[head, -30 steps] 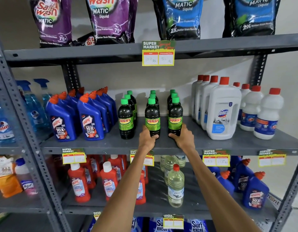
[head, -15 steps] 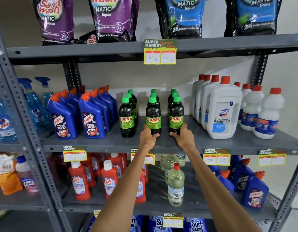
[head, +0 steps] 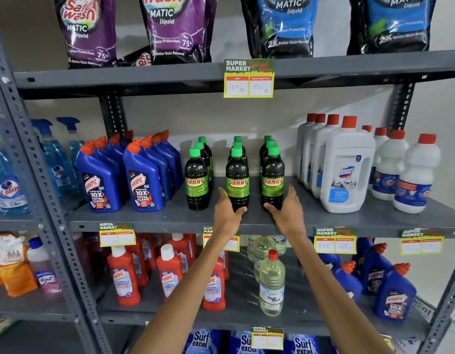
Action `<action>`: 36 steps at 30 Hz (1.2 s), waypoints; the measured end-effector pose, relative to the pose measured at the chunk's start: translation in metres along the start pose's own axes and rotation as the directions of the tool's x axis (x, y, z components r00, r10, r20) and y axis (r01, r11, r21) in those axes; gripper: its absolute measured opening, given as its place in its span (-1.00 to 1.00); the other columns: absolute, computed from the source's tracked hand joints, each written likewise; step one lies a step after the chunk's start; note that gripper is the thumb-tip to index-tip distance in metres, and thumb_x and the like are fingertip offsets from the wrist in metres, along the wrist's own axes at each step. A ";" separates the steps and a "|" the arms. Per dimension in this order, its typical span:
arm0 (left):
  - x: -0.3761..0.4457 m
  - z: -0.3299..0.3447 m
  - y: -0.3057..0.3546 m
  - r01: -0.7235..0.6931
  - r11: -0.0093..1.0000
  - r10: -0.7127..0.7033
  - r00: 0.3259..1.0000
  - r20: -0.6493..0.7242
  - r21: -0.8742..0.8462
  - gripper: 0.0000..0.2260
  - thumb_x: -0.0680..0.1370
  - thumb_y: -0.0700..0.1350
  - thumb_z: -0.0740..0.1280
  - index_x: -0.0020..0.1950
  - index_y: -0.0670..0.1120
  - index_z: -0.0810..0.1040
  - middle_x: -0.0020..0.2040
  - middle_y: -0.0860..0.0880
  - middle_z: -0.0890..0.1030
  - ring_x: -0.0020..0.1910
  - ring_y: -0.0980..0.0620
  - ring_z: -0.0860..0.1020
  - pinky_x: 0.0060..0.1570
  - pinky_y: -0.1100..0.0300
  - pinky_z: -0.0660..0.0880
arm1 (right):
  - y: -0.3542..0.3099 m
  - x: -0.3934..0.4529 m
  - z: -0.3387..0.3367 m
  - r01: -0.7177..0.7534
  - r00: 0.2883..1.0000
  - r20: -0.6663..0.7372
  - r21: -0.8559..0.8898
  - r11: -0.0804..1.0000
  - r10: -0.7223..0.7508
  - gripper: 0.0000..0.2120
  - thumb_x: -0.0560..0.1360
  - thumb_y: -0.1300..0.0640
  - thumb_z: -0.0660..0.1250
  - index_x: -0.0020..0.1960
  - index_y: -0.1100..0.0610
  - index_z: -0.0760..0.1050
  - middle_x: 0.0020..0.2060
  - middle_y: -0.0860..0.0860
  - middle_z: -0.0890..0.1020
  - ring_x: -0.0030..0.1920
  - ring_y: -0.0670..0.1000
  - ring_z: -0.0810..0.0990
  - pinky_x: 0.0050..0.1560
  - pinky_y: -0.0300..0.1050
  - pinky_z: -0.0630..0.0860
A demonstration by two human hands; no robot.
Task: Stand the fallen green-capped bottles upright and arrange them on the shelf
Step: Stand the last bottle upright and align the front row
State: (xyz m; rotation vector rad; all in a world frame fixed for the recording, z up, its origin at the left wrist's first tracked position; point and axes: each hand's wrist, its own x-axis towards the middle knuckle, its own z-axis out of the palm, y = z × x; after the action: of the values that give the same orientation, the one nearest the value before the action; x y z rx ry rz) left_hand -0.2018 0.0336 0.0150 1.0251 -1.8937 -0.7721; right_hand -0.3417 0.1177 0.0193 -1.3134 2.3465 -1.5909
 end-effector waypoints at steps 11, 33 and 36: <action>0.016 -0.066 -0.042 0.084 0.996 -0.088 0.942 -0.324 -0.028 -0.17 0.35 -0.19 0.55 0.49 -0.20 0.16 0.42 -0.19 0.37 0.43 -0.12 0.34 0.41 -0.03 0.33 | -0.060 -0.005 0.069 -0.053 0.993 0.114 0.085 0.995 0.043 -0.26 0.31 0.00 0.57 0.28 0.30 0.28 0.15 0.17 0.56 0.19 0.17 0.55 0.15 0.00 0.52; 0.024 -0.087 -0.054 0.067 0.994 -0.082 0.977 -0.198 -0.083 -0.52 0.34 -0.23 0.56 0.20 -0.23 0.50 0.13 -0.19 0.63 0.11 -0.12 0.61 0.04 0.16 0.49 | -0.060 0.004 0.084 -0.076 0.994 0.074 0.002 0.997 0.076 -0.38 0.35 0.08 0.56 0.25 0.29 0.37 0.18 0.21 0.60 0.21 0.21 0.56 0.18 0.02 0.51; 0.023 -0.085 -0.051 0.086 0.994 -0.098 0.969 -0.226 -0.063 -0.52 0.35 -0.21 0.55 0.21 -0.22 0.47 0.15 -0.20 0.62 0.13 -0.15 0.60 0.04 0.11 0.50 | -0.061 0.003 0.084 -0.067 0.995 0.079 -0.016 0.998 0.068 -0.40 0.36 0.07 0.54 0.24 0.30 0.35 0.18 0.23 0.59 0.21 0.23 0.56 0.17 0.04 0.51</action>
State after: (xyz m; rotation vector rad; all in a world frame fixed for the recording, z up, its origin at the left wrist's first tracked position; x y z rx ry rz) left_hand -0.1164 -0.0210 0.0222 1.1245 -1.6312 -0.7198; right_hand -0.2686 0.0445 0.0270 -1.2608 2.3329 -1.4788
